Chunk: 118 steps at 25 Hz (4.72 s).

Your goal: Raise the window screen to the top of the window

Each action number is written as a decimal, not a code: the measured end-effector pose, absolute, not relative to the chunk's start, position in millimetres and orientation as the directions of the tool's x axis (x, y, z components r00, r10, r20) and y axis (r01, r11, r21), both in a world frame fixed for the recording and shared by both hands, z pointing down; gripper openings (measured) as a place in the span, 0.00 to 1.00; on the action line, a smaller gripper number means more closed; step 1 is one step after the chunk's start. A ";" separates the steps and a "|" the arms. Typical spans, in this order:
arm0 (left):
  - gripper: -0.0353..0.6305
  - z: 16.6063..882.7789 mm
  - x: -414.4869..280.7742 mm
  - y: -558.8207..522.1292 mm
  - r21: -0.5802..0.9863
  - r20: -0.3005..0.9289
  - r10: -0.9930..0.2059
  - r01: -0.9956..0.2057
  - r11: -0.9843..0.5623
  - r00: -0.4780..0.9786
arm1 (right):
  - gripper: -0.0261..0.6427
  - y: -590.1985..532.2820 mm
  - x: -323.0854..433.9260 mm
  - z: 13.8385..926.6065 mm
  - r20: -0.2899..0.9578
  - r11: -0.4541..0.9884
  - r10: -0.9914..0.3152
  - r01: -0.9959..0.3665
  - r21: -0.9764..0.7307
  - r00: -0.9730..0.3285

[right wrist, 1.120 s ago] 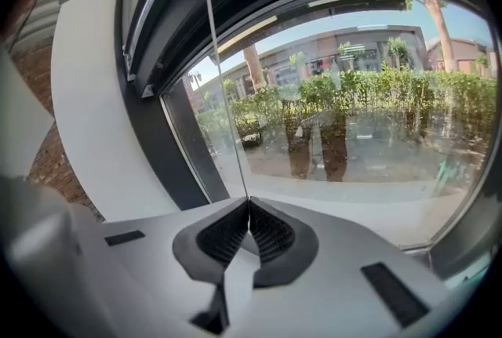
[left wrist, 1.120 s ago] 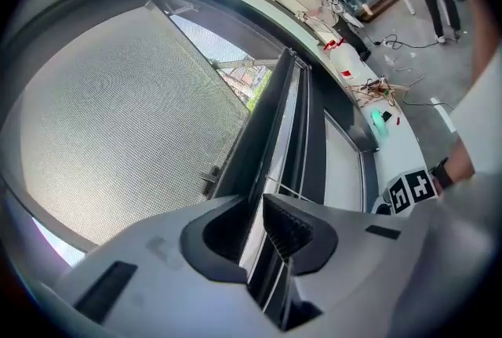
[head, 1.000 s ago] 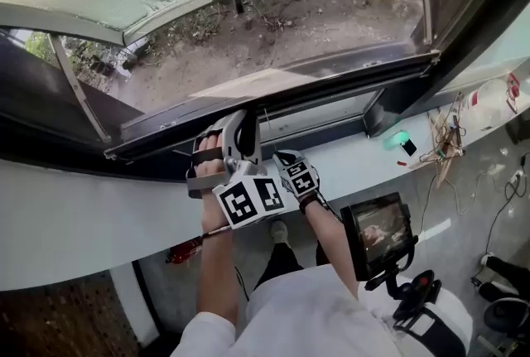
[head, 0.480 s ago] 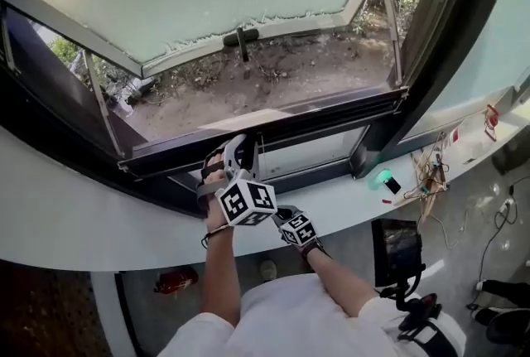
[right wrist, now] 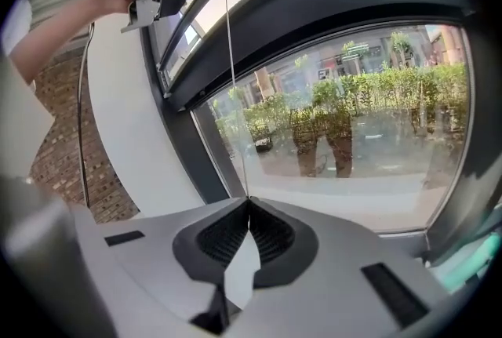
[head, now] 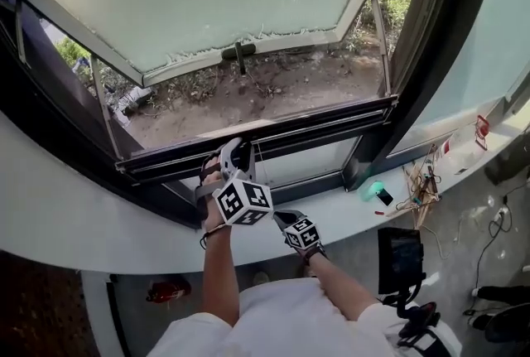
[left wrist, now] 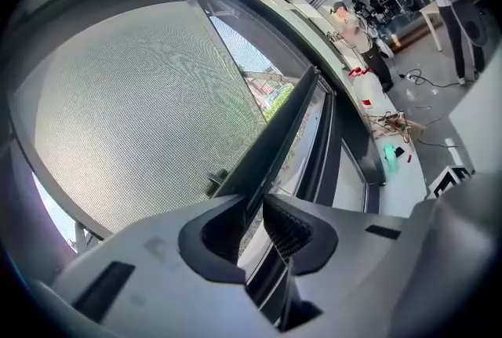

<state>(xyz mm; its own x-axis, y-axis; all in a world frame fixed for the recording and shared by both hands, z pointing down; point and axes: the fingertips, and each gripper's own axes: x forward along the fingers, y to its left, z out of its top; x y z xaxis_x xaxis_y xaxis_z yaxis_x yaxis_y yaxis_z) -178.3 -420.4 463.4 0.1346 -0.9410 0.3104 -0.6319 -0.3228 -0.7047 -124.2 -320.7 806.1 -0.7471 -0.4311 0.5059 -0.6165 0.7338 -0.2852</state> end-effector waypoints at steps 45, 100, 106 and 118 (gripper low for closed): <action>0.14 389.2 -179.9 -423.8 -0.766 0.133 -0.987 -0.622 -0.162 0.093 | 0.05 -352.7 -132.9 740.1 0.388 0.792 -0.524 -0.601 -0.104 -0.758; 0.15 270.5 -180.6 -422.4 -0.797 -0.193 -0.976 -0.597 0.095 0.102 | 0.05 -395.8 -159.0 634.1 0.076 0.792 -0.588 -0.592 -0.148 -0.805; 0.15 252.9 -180.9 -419.9 -0.800 -0.228 -0.968 -0.588 0.124 0.105 | 0.05 -394.6 -159.5 616.0 0.042 0.794 -0.587 -0.585 -0.163 -0.809; 0.15 202.6 -184.0 -420.1 -0.804 -0.302 -0.948 -0.563 0.193 0.106 | 0.05 -395.7 -162.2 564.8 -0.041 0.806 -0.584 -0.573 -0.150 -0.810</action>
<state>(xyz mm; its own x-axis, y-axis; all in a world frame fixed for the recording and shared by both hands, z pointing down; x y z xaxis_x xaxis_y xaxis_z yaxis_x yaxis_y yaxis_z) -184.0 -420.1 202.6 0.1059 -0.9475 -0.3017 -0.5631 0.1929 -0.8036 -162.2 -395.7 564.8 -0.8105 -0.5843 -0.0413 -0.5731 0.8056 -0.1502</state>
